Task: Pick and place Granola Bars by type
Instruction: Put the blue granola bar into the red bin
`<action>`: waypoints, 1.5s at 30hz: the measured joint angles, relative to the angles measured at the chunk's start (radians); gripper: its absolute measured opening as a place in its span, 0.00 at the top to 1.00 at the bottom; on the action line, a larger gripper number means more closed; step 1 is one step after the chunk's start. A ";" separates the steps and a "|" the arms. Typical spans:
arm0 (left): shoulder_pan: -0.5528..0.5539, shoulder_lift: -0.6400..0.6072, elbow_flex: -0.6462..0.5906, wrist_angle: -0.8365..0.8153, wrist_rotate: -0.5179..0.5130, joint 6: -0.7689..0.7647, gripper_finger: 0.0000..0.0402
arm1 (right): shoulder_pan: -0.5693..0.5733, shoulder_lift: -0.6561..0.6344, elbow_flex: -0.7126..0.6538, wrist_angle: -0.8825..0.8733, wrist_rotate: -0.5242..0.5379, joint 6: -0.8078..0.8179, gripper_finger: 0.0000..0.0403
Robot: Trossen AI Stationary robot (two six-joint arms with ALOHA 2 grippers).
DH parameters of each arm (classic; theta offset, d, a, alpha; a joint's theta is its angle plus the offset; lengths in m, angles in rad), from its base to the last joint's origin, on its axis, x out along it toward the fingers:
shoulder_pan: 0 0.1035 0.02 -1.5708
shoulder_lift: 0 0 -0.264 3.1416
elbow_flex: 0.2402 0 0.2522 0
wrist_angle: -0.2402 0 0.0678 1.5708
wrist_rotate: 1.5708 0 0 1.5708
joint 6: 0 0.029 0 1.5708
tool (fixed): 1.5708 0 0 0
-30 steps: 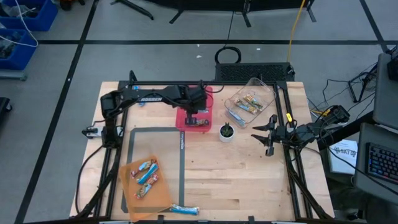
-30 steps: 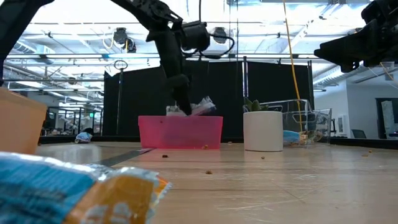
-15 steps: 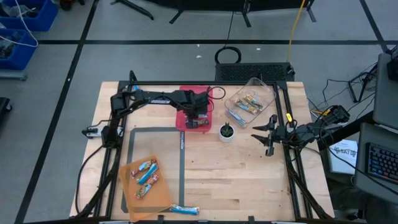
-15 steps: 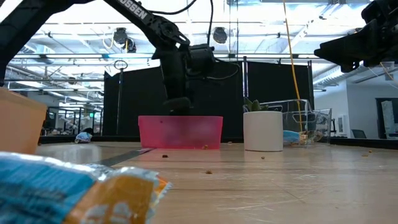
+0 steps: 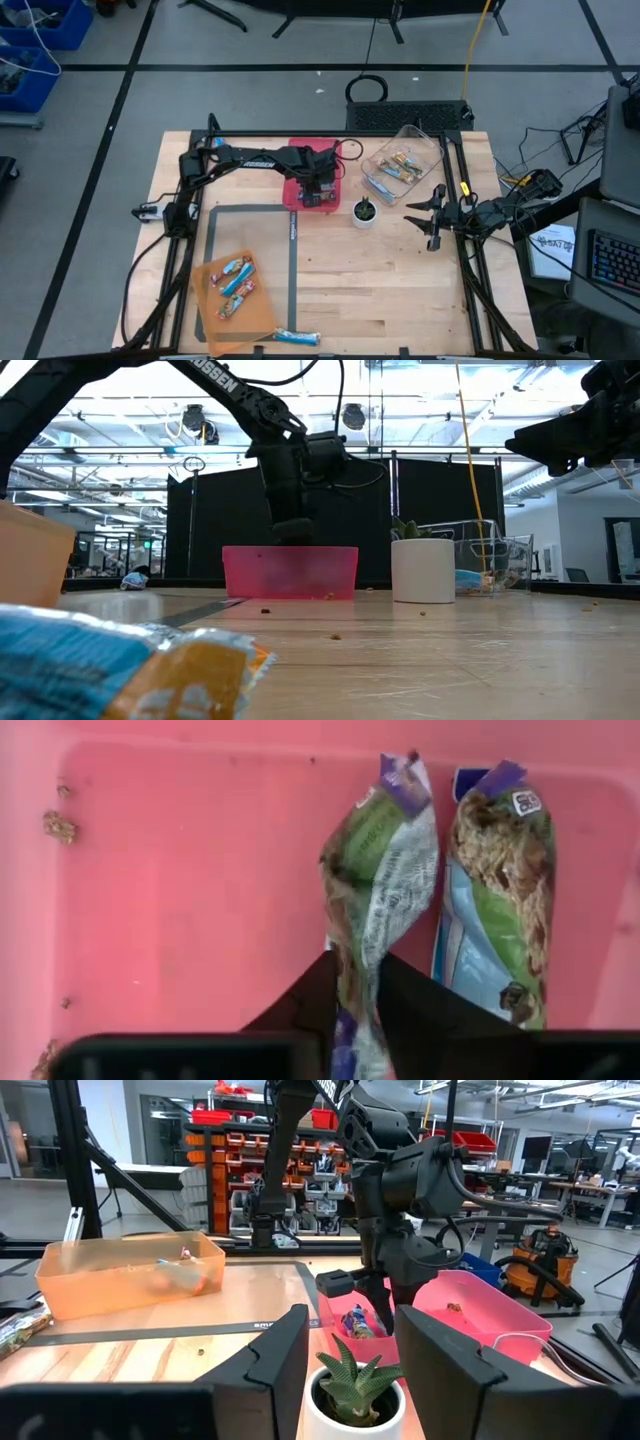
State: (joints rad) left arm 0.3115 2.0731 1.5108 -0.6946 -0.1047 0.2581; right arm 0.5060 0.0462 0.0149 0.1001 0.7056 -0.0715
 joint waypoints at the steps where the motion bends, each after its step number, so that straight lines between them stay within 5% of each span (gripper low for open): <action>1: 0.000 0.000 0.000 -0.004 0.001 0.000 0.79 | 0.000 0.000 0.000 0.000 0.000 0.000 0.65; 6: 0.000 0.000 0.000 -0.008 -0.012 0.001 0.64 | 0.000 0.000 0.000 0.000 0.000 0.000 0.65; 16: 0.005 -0.070 0.055 -0.025 -0.279 -0.166 0.48 | 0.000 0.000 0.000 0.000 0.000 0.000 0.65; 34: 0.052 -0.141 0.209 -0.134 -0.265 -0.373 0.47 | 0.000 0.000 0.000 0.000 0.000 0.000 0.65; 45: 0.124 -0.140 0.316 -0.376 -0.382 -0.628 0.47 | 0.000 0.000 0.000 0.000 0.000 0.000 0.65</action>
State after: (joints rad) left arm 0.4353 1.9327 1.8270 -1.0702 -0.4864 -0.3695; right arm 0.5056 0.0463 0.0147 0.1001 0.7055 -0.0715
